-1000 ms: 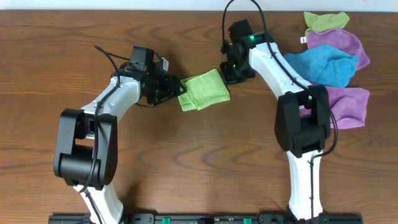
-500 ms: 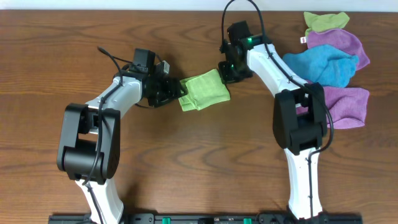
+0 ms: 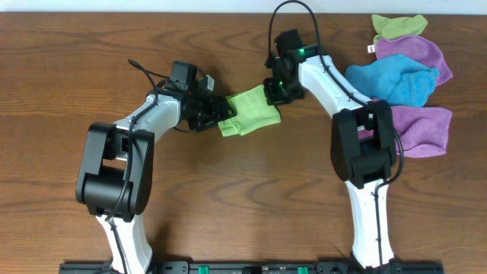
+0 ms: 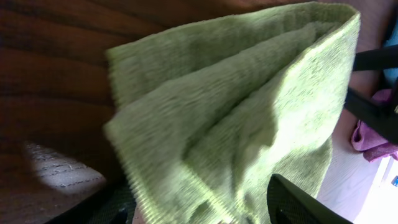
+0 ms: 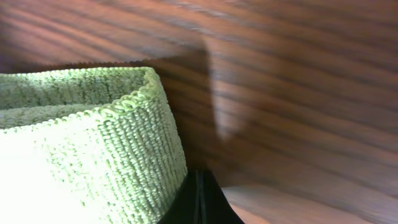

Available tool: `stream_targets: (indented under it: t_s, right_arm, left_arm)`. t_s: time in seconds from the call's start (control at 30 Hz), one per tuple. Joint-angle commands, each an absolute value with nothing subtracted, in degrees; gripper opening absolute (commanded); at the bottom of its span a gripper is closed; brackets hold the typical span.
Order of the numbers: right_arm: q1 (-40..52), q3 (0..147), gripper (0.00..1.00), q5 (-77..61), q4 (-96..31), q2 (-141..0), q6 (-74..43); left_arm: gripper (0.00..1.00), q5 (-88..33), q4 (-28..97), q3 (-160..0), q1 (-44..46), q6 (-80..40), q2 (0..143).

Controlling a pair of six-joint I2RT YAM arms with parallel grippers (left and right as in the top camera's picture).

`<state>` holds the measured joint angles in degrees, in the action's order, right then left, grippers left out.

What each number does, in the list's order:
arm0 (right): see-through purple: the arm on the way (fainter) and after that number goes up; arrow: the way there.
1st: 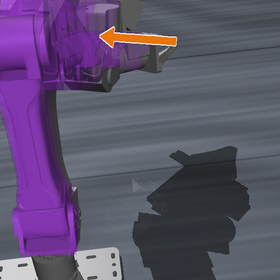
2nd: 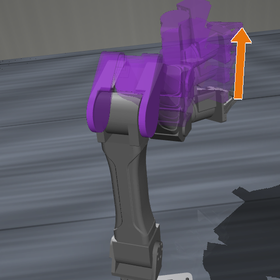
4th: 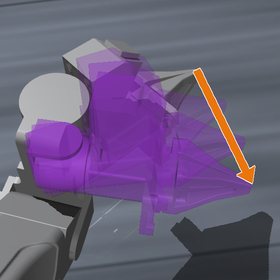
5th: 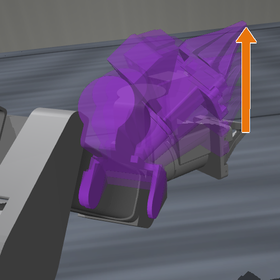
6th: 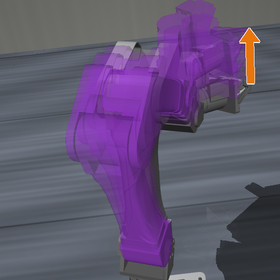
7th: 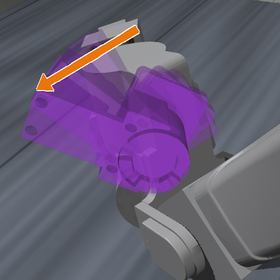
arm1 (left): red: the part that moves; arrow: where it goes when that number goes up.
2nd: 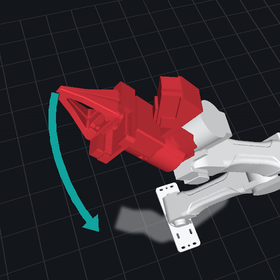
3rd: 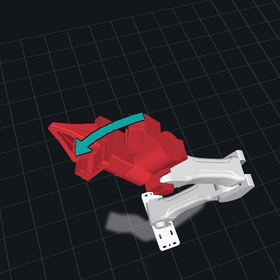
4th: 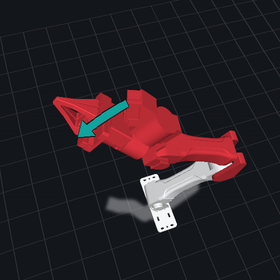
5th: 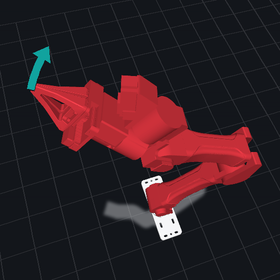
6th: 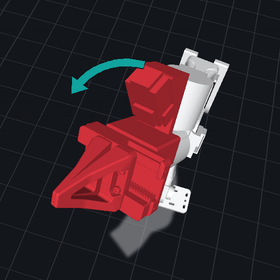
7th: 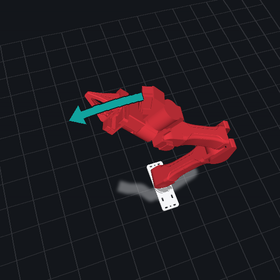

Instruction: Fold the cloth

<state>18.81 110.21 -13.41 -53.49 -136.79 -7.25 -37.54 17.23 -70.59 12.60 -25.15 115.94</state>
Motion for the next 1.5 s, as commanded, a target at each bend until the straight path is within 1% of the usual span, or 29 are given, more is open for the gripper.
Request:
stream_targets:
  t_s: [0.0, 0.27, 0.33, 0.43, 0.47, 0.53, 0.57, 0.8, 0.93, 0.97, 1.1, 1.17, 1.33, 1.47]
  right_arm:
    - [21.1, 110.0, 0.01, -15.1, -53.6, -138.6, -8.1]
    - [22.2, 110.0, 0.01, -15.0, -53.6, -138.6, -8.1]
    - [21.9, 110.0, 0.01, -15.0, -53.8, -138.6, -8.1]
    - [21.3, 110.1, 0.01, -15.0, -54.9, -138.6, -8.1]
    - [21.0, 110.2, 0.01, -14.8, -55.4, -138.5, -8.1]
    - [20.3, 110.6, 0.01, -14.1, -56.8, -138.5, -8.1]
    - [19.7, 111.0, 0.01, -13.3, -57.9, -138.4, -8.1]
    - [16.3, 117.7, 0.01, -11.8, -66.5, -138.1, -6.5]
    - [15.7, 121.4, 0.01, -11.7, -70.5, -137.9, -6.0]
    - [15.8, 122.4, 0.01, -11.7, -71.6, -137.4, -5.4]
    - [15.9, 123.0, 0.01, -11.6, -72.6, -136.1, -5.1]
    - [15.9, 123.0, 0.01, -11.7, -72.6, -135.6, -5.0]
    - [15.9, 123.0, 0.01, -12.1, -71.8, -135.3, -4.2]
    - [16.0, 123.0, 0.01, -12.5, -70.3, -135.3, -4.2]
  left_arm:
    - [0.68, -37.8, 17.0, -70.1, 12.7, -25.4, 116.9]
    - [0.68, -37.3, 17.2, -70.1, 13.3, -25.4, 116.9]
    - [0.57, -37.3, 17.6, -70.1, 13.3, -25.4, 116.9]
    - [0.37, -37.3, 17.9, -70.1, 13.2, -25.4, 116.9]
    - [0.3, -37.3, 17.9, -70.1, 13.0, -25.7, 116.9]
    - [0.11, -37.3, 17.8, -70.1, 12.5, -26.8, 116.9]
    - [0.06, -37.3, 17.7, -70.2, 12.0, -27.5, 116.9]
    - [0.06, -39.3, 15.5, -75.1, 6.5, -32.8, 116.7]
    - [0.06, -40.1, 11.8, -80.5, 2.0, -41.7, 116.6]
    - [0.06, -40.1, 8.6, -82.3, -0.2, -45.9, 116.6]
    - [0.06, -39.6, -0.9, -83.3, -6.0, -57.5, 116.6]
    - [0.06, -38.2, -2.7, -83.3, -8.7, -62.3, 116.6]
    - [0.06, -35.7, -10.0, -83.3, -14.4, -68.0, 116.6]
    - [0.06, -31.5, -14.8, -83.3, -16.7, -71.4, 117.3]
